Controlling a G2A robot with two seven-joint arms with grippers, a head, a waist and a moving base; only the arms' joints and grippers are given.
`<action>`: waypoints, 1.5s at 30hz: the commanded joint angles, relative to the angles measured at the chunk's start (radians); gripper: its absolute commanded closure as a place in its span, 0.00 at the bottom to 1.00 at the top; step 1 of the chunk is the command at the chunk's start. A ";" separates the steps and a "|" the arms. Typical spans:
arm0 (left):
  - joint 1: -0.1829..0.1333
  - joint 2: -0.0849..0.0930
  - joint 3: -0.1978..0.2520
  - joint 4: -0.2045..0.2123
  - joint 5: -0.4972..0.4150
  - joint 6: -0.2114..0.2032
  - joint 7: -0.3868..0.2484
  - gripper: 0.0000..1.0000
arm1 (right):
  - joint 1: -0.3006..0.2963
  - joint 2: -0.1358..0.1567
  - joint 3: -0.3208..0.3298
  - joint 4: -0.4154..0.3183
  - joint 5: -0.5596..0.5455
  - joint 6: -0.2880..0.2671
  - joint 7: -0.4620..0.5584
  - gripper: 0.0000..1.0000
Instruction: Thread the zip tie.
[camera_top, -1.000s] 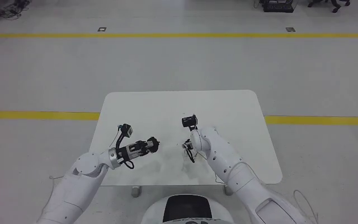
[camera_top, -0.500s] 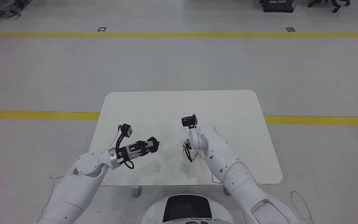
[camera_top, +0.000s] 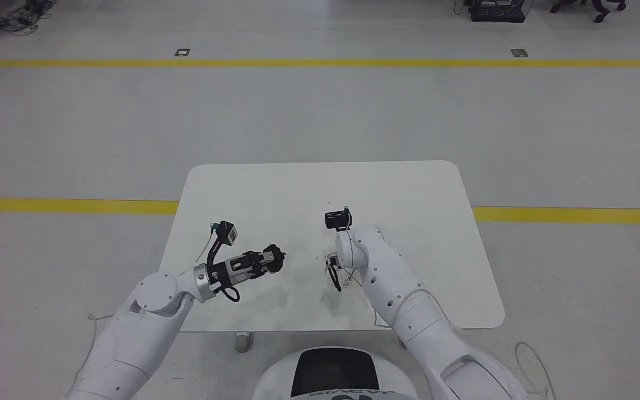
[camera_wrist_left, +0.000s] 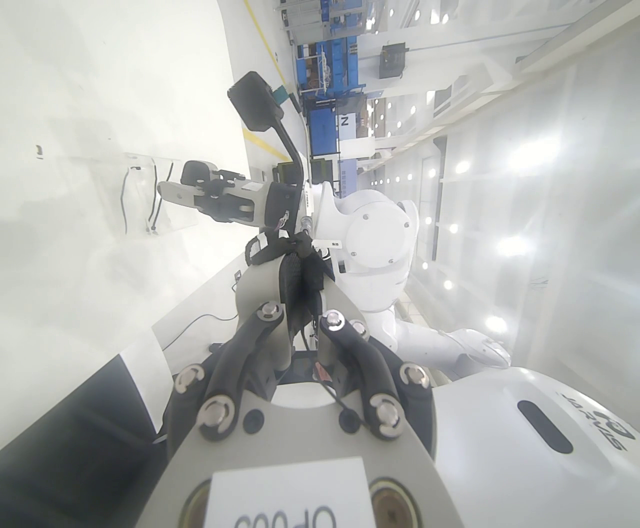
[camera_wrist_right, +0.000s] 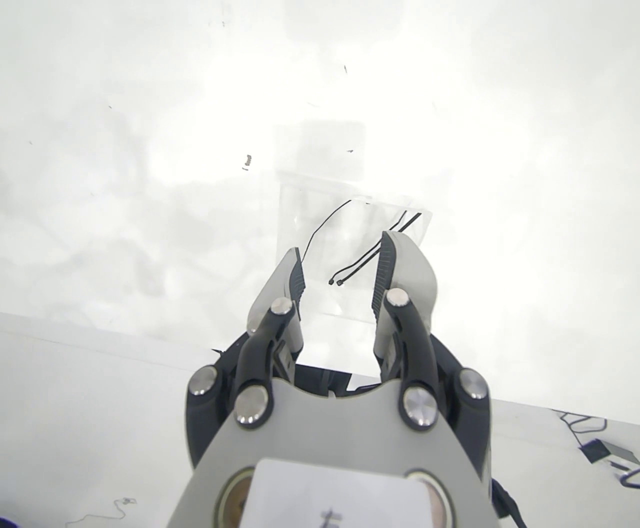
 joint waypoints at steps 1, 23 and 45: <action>0.000 0.000 0.000 0.000 0.000 0.000 0.000 1.00 | 0.002 -0.005 0.001 0.014 0.002 0.000 -0.010 0.67; 0.000 0.000 0.000 0.000 0.000 0.000 0.000 1.00 | 0.029 -0.057 0.034 0.174 -0.025 0.000 -0.123 0.73; 0.000 0.000 0.000 0.000 0.000 0.000 0.000 1.00 | 0.068 -0.126 0.113 0.316 -0.096 0.000 -0.171 0.92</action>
